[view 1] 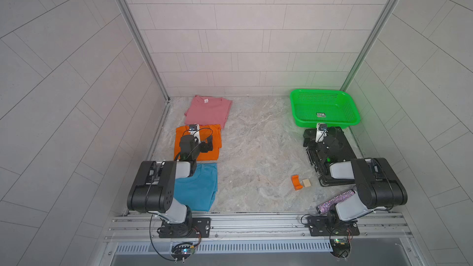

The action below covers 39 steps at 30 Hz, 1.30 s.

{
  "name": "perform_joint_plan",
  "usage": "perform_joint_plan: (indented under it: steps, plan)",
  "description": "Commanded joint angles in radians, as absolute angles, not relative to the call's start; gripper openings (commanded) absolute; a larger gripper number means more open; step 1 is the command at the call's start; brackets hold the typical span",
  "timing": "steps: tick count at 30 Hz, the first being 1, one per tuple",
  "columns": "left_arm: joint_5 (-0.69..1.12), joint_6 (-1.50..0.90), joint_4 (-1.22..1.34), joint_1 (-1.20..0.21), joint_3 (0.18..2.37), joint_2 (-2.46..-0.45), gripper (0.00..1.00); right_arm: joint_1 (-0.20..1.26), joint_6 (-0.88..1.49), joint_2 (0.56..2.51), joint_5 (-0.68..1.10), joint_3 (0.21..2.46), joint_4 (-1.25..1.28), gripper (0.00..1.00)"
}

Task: Put the folded t-shirts into the basket
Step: Move the bin to the center of the board.

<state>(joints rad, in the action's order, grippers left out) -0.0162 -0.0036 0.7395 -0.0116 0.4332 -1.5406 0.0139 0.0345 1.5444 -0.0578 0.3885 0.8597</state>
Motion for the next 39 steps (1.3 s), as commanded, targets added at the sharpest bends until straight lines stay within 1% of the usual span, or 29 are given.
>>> perform_joint_plan:
  steps: [1,18,20,21,22,24,25,28,30,31,33,34,35,37,39]
  plan:
    - [-0.017,0.005,0.746,-0.015,0.439,-1.527,1.00,0.018,0.038,1.530,-0.053,0.384,0.854,1.00]
    - [-0.016,0.005,0.744,-0.013,0.439,-1.527,1.00,0.009,0.053,1.529,-0.046,0.387,0.849,1.00]
    - [-0.024,-0.004,0.744,-0.014,0.439,-1.522,1.00,0.005,0.067,1.489,-0.065,0.393,0.842,1.00]
    - [-0.032,-0.009,0.703,-0.010,0.450,-1.511,1.00,0.006,0.075,1.432,-0.071,0.416,0.750,1.00]
    - [-0.026,-0.006,0.631,-0.008,0.479,-1.495,1.00,0.005,0.096,1.374,-0.085,0.454,0.598,1.00]
    - [-0.012,-0.009,0.440,-0.007,0.576,-1.471,1.00,0.005,0.158,1.253,-0.107,0.564,0.294,1.00]
    - [0.006,-0.007,0.328,-0.005,0.626,-1.465,1.00,0.006,0.198,1.208,-0.115,0.624,0.189,1.00]
    - [0.066,0.006,0.016,-0.005,0.804,-1.455,1.00,0.005,0.380,1.111,-0.181,0.763,-0.113,1.00]
    - [0.150,0.049,-0.186,-0.004,0.920,-1.451,1.00,0.004,0.542,1.072,-0.222,0.843,-0.300,1.00]
    - [0.194,0.075,-0.300,-0.005,1.000,-1.450,1.00,0.004,0.571,1.062,-0.189,0.866,-0.346,1.00]
    - [0.307,0.125,-0.498,-0.004,1.142,-1.446,1.00,0.002,0.548,1.053,-0.066,0.881,-0.346,1.00]
    - [0.381,0.149,-0.568,-0.004,1.178,-1.436,1.00,0.001,0.525,1.060,-0.017,0.892,-0.342,1.00]
    - [0.503,0.181,-0.626,-0.004,1.219,-1.424,1.00,0.003,0.515,1.075,0.019,0.906,-0.340,1.00]
    - [0.651,0.228,-0.717,-0.008,1.271,-1.405,1.00,0.016,0.503,1.131,0.038,0.960,-0.370,1.00]
    - [0.681,0.203,-0.774,-0.015,1.301,-1.391,1.00,0.040,0.467,1.226,0.059,1.033,-0.410,0.99]
